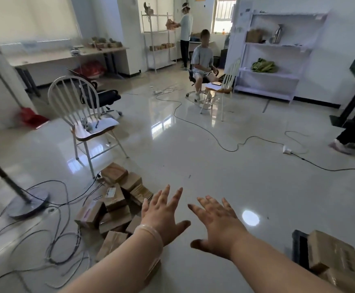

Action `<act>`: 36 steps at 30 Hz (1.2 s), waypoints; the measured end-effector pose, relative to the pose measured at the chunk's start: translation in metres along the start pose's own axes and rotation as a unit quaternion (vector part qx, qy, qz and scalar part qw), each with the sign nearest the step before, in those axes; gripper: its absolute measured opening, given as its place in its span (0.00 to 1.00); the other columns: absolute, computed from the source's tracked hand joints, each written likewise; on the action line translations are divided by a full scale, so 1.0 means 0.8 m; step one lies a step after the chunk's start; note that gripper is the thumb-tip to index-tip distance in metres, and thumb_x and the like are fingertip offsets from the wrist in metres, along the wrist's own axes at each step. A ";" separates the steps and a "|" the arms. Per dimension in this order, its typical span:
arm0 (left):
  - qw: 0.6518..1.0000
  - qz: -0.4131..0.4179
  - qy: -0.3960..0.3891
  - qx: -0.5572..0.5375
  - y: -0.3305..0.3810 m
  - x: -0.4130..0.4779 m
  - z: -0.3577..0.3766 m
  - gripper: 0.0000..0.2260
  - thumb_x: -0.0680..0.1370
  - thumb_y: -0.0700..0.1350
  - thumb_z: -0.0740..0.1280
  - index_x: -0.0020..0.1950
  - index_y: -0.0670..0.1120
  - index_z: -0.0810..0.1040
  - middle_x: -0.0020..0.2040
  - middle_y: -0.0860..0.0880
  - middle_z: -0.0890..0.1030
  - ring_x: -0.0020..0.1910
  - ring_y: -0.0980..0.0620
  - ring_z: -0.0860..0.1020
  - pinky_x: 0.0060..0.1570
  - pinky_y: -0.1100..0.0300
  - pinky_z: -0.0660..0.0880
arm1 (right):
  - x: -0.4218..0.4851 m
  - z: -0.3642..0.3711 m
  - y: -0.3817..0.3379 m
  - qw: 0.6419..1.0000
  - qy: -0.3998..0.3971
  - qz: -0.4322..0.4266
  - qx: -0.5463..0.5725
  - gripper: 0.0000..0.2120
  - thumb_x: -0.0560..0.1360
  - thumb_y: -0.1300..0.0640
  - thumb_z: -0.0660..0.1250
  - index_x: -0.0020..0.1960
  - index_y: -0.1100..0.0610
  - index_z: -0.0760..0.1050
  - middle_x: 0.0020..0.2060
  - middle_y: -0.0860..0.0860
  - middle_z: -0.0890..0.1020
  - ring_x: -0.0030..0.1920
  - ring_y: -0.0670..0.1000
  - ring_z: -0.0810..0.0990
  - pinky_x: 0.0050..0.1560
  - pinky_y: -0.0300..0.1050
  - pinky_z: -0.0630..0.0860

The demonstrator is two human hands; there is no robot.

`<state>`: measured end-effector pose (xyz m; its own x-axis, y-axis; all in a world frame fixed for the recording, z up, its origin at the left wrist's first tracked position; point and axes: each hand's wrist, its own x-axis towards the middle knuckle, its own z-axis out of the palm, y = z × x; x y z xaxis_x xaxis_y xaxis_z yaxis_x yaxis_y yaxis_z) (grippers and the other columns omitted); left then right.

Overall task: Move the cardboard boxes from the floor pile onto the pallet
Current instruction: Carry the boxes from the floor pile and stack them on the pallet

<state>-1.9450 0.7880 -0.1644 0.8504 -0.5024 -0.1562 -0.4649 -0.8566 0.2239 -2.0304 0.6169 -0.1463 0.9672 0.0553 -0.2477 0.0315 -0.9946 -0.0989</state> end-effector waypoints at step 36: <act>0.982 -0.175 0.036 -0.067 -0.175 0.521 -0.111 0.39 0.76 0.69 0.57 0.75 0.66 0.32 0.80 0.52 0.36 0.79 0.48 0.39 0.75 0.43 0.39 | 0.618 -0.168 0.146 0.984 -0.020 -0.171 -0.037 0.45 0.74 0.30 0.59 0.79 0.40 0.37 0.80 0.46 0.38 0.78 0.48 0.34 0.76 0.54 0.32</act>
<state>-1.5038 0.7087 -0.1753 0.9700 -0.1654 -0.1783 -0.1079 -0.9497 0.2941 -1.5150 0.5165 -0.1504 0.8858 0.3905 -0.2506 0.3738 -0.9206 -0.1131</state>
